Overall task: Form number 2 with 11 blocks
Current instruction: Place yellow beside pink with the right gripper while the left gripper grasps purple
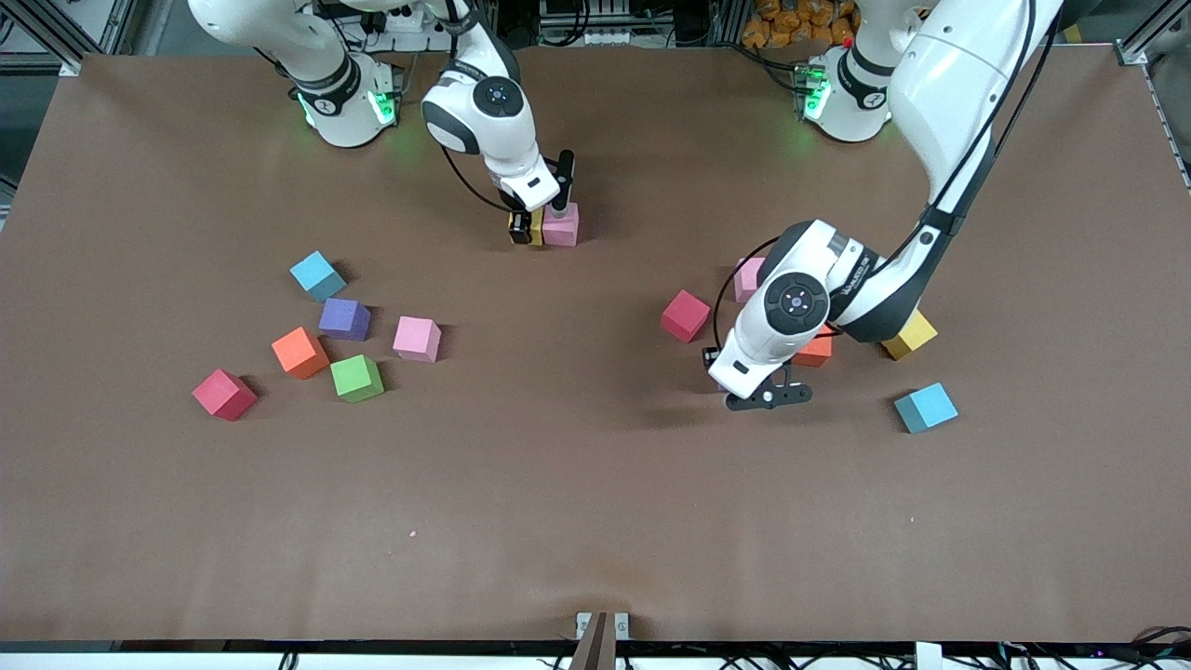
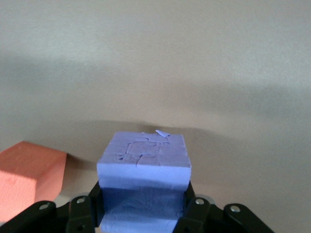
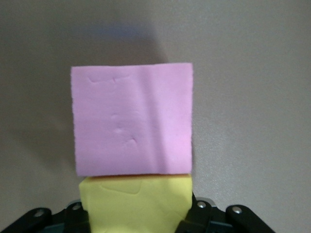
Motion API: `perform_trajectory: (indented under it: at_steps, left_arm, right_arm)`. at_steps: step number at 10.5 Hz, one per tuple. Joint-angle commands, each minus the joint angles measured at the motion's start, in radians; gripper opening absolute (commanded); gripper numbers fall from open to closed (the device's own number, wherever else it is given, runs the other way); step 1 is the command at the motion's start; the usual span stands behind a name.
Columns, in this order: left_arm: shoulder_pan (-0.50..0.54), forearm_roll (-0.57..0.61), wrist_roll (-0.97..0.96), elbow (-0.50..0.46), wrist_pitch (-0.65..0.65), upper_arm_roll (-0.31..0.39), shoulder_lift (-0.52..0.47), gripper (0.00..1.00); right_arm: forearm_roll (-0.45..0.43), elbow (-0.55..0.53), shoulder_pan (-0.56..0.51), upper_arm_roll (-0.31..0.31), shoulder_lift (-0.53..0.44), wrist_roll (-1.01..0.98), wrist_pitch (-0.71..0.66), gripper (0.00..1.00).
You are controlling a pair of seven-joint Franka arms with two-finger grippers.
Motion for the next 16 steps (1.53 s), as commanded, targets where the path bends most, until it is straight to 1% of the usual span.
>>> perform_trajectory:
  at_steps: [1, 2, 3, 4, 6, 7, 10, 12, 13, 14, 16]
  left_arm:
    - [0.008, -0.016, -0.115, -0.021, -0.030, -0.013, -0.041, 0.21]
    - [0.008, -0.018, -0.121, -0.021, -0.047, -0.018, -0.044, 0.21]
    - [0.008, -0.027, -0.169, -0.021, -0.067, -0.022, -0.046, 0.21]
    - [0.008, -0.033, -0.227, -0.024, -0.075, -0.035, -0.046, 0.21]
    - [0.008, -0.036, -0.235, -0.026, -0.075, -0.035, -0.044, 0.21]
    - [0.008, -0.036, -0.262, -0.027, -0.075, -0.036, -0.044, 0.21]
    - [0.008, -0.038, -0.333, -0.027, -0.076, -0.047, -0.044, 0.21]
    - [0.008, -0.065, -0.461, -0.026, -0.076, -0.049, -0.044, 0.21]
    - [0.007, -0.069, -0.508, -0.026, -0.076, -0.050, -0.046, 0.21]
    - [0.008, -0.069, -0.578, -0.027, -0.076, -0.061, -0.058, 0.21]
    - [0.011, -0.072, -0.733, -0.027, -0.076, -0.082, -0.070, 0.21]
  right_arm:
    - [0.000, 0.011, -0.019, 0.024, 0.019, 0.009, 0.006, 0.60]
    - [0.002, 0.013, -0.022, 0.024, 0.028, 0.009, 0.007, 0.62]
    - [0.002, 0.014, -0.022, 0.024, 0.029, 0.008, 0.007, 0.63]
    - [0.000, 0.019, -0.022, 0.024, 0.032, 0.008, 0.007, 0.72]
    - [0.003, 0.031, -0.022, 0.024, 0.043, 0.009, 0.006, 0.95]
    - [0.005, 0.031, -0.024, 0.024, 0.045, 0.009, 0.006, 1.00]
    - [0.008, 0.030, -0.033, 0.033, 0.017, 0.009, -0.012, 1.00]
    - [0.008, 0.030, -0.033, 0.037, 0.000, 0.009, -0.016, 1.00]
    - [0.008, 0.030, -0.033, 0.037, -0.022, 0.008, -0.049, 1.00]
    - [0.008, 0.033, -0.034, 0.036, -0.059, 0.008, -0.110, 1.00]
    - [0.009, 0.034, -0.039, 0.034, -0.157, 0.008, -0.233, 1.00]
